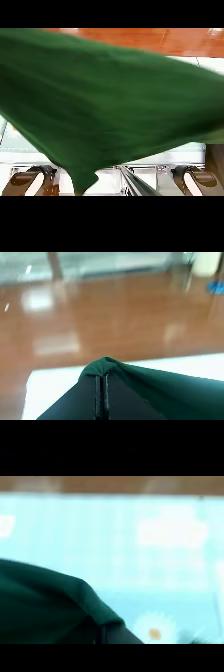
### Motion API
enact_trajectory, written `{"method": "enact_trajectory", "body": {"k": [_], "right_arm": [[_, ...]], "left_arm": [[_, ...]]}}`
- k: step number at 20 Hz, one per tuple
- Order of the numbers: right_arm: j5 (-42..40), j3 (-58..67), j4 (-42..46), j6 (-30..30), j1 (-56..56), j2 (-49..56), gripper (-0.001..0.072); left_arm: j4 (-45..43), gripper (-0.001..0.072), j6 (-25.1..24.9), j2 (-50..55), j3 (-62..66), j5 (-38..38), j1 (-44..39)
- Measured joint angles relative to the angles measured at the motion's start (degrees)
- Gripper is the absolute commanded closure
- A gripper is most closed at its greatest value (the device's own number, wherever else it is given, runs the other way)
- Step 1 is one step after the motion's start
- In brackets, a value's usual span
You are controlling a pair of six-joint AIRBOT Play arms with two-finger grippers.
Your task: Fold the shirts.
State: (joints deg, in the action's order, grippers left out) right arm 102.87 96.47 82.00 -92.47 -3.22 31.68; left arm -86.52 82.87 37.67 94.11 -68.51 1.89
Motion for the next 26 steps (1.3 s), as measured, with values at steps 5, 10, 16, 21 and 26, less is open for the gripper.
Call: {"method": "enact_trajectory", "body": {"k": [5, 10, 16, 21, 26], "right_arm": [[-10.1, -26.25, -2.32, -1.44, 0.0, -1.44, 0.0682], [-28.94, -40.06, -3.26, -1.97, 0.0, 10.34, 0.0681], [-49.37, -36.2, -10.1, -0.59, 0.0, 36.15, 0.0682], [-54.16, -23.82, -17.03, -0.39, -0.31, 52.72, 0.0095], [-45.24, -14.27, -22.16, 2.49, -4.85, 56.65, 0.0095]], "left_arm": [[-2.03, 0.0689, 7.08, 4.59, -13.86, 5.64, -1.09], [3.26, 0.0689, 10.45, 12.15, -23.89, 14.73, -1.31], [9.29, 0.0688, 12.26, 23.91, -26.58, 22.27, -2.03], [14.53, 0.0003, 13.38, 30.97, -26.71, 30.03, -2.19], [16.44, 0.0005, 14.91, 33.59, -26.71, 25.59, 2.86]]}}
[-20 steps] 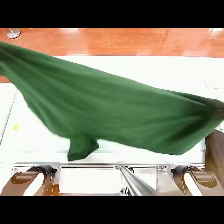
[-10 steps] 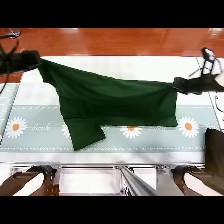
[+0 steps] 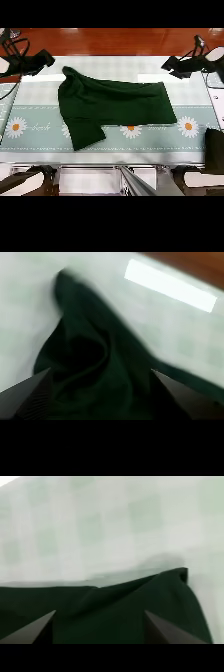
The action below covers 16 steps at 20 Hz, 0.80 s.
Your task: Fold the shirts.
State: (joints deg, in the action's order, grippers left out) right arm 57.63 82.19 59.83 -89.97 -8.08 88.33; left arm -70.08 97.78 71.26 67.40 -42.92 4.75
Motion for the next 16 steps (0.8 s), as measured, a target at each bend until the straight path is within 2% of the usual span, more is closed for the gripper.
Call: {"method": "enact_trajectory", "body": {"k": [3, 5, 7, 11, 16], "right_arm": [[7.67, -0.13, 5.09, 0.87, -5.14, -3.56, 0.0095], [10.36, -5.25, 9.03, 0.83, -8.76, -7.85, 0.0095], [10.21, -14.27, 10.38, 0.9, -11.89, -13.7, 0.0095], [6.49, -33.66, 4.46, 4.15, -15.76, -27.21, 0.0095], [4.68, -46.86, -3.5, 7.13, -17.07, -38.73, 0.0096]], "left_arm": [[0.79, 0.0005, -0.68, 1.62, -1.51, -14.14, 8.57], [2.6, 0.0005, -2.27, 2.08, -5.44, -22.34, 13.75], [5.97, 0.0005, -5.51, 1.99, -11.06, -27.47, 17.44], [15.89, 0.0005, -12.83, 1.64, -22.25, -28.5, 20.94], [30.49, 0.0004, -22.01, 2.67, -30.75, -21.18, 20.98]]}}
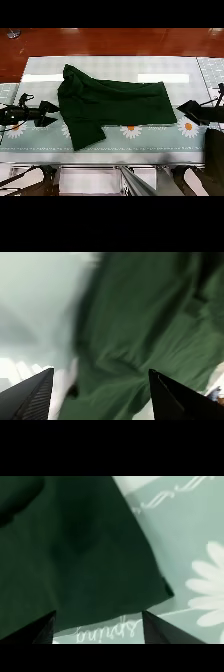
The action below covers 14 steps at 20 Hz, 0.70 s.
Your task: Fold the shirts.
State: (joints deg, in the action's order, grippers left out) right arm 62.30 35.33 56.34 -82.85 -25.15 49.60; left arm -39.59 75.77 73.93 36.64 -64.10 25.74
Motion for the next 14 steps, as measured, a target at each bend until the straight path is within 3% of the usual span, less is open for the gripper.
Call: {"method": "enact_trajectory", "body": {"k": [5, 6, 7, 8, 14], "right_arm": [[0.22, -3.17, -2.64, 0.76, -0.26, -3.21, 0.0096], [0.37, -3.37, -2.8, 0.79, -0.28, -3.43, 0.0095], [0.44, -3.54, -2.82, 0.66, -0.44, -3.58, 0.0094], [0.46, -3.61, -2.36, -0.02, -0.81, -3.72, 0.0094], [1.07, -3.91, 13.84, -9.11, -6.23, -2.01, 0.0095]], "left_arm": [[6.51, 0.0006, -4.31, 3.37, -1.81, 3.76, -4.79], [7.76, 0.0044, -4.87, 3.87, -1.95, 5.03, -6.34], [8.5, 0.0421, -5.38, 4.22, -1.97, 6.58, -7.82], [8.66, 0.0675, -5.95, 4.57, -1.86, 9.05, -9.35], [10.54, 0.069, -9.09, 4.79, 2.01, 8.35, -13.14]]}}
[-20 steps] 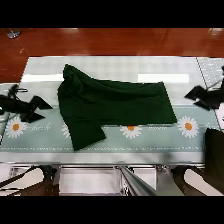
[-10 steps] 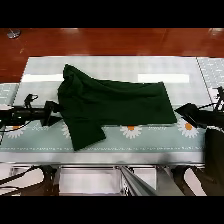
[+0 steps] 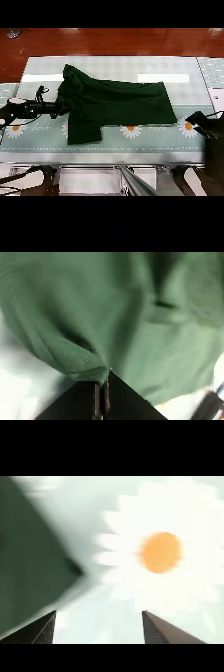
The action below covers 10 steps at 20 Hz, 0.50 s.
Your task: Fold the shirts.
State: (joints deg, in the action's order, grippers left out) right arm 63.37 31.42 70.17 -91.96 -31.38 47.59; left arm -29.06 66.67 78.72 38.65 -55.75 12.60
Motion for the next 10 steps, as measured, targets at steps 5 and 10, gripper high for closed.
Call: {"method": "enact_trajectory", "body": {"k": [5, 10], "right_arm": [[-0.39, 0.0, -4.7, 3.28, -0.85, 8.28, 0.0095], [-5.31, 2.32, -12.52, 6.71, 5.14, 17.86, 0.0095]], "left_arm": [[0.61, 0.069, -1.18, -0.35, 2.45, -1.25, -0.48], [0.79, 0.069, -1.4, -0.37, 2.99, -1.62, -0.57]]}}
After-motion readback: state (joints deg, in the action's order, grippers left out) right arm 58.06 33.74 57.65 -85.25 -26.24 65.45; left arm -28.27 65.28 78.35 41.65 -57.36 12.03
